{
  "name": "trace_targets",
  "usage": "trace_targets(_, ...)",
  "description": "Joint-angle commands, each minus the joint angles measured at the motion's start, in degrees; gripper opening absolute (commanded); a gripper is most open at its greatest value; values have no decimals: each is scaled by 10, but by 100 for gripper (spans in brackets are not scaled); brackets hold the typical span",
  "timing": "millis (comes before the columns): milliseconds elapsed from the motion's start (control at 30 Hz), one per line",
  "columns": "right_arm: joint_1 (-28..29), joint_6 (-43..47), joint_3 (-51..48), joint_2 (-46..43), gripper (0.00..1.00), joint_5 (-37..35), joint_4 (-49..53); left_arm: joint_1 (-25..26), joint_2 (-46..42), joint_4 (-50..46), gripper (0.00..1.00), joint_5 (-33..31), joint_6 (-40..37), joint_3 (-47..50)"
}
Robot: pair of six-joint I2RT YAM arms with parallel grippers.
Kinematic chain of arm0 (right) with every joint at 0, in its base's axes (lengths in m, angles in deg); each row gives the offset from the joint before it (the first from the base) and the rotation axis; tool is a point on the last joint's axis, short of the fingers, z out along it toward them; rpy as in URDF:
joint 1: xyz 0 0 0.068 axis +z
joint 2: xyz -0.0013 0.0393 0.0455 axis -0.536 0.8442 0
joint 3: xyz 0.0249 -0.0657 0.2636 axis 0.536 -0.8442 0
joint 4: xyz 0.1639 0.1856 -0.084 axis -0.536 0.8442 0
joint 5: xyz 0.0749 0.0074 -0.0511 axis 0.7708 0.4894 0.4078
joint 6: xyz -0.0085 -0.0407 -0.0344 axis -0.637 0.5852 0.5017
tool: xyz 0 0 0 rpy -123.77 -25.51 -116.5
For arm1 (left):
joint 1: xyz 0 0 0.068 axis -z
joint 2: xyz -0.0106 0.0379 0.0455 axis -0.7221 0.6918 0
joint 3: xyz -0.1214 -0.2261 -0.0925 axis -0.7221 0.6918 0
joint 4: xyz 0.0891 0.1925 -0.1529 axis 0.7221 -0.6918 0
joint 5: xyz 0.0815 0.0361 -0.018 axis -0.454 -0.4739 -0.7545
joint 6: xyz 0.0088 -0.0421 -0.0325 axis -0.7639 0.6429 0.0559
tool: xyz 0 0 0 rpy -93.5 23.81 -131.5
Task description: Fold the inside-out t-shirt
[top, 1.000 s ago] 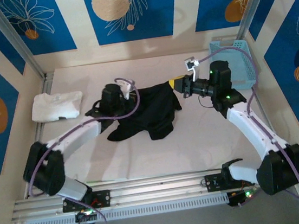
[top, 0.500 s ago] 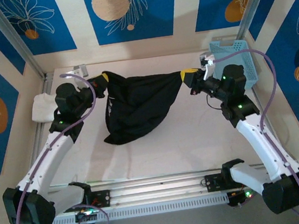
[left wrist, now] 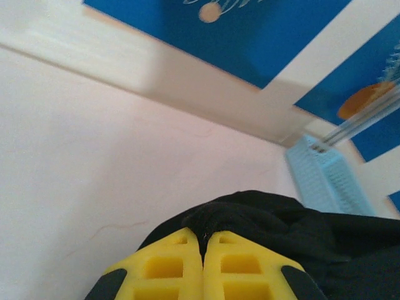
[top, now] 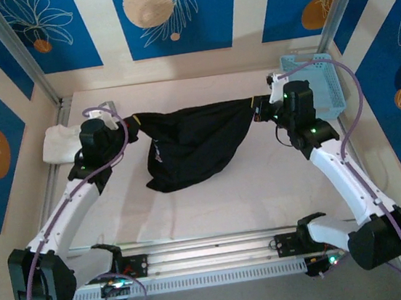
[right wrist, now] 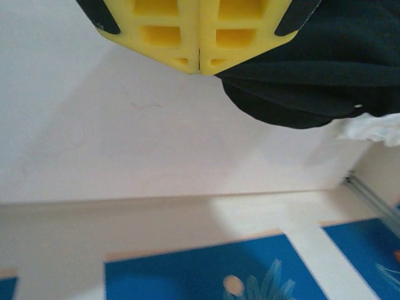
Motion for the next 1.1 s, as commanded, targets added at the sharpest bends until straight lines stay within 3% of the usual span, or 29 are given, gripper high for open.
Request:
trace_targets(0, -1, 15, -19, 6, 0, -85, 23, -9, -24, -17, 0, -78, -31, -1)
trace_targets(200, -1, 25, -40, 16, 0, -113, 26, -9, -24, -34, 0, -102, -44, 1)
trace_targets(400, 19, 50, -52, 38, 0, -35, 4, 7, -24, 42, 0, 7, -21, 9)
trace_targets(467, 40, 54, -52, 64, 0, -47, 15, 9, -27, 55, 0, 25, -7, 2)
trace_targets(533, 51, 50, -54, 85, 0, -91, 36, 7, -41, 44, 0, 6, -7, -9)
trace_targets(633, 32, 39, -75, 78, 0, -119, 41, -5, -70, 18, 0, -20, -10, -29)
trace_targets(833, -46, -1, -90, 0, 0, -58, 16, -18, -104, -36, 0, -67, -19, -66)
trace_targets(933, -60, -12, -86, -4, 0, -32, 7, -16, -90, -48, 0, -53, -21, -70)
trace_targets(1067, -46, -15, -87, 35, 0, 10, -7, 0, -53, -29, 0, 13, -11, -59)
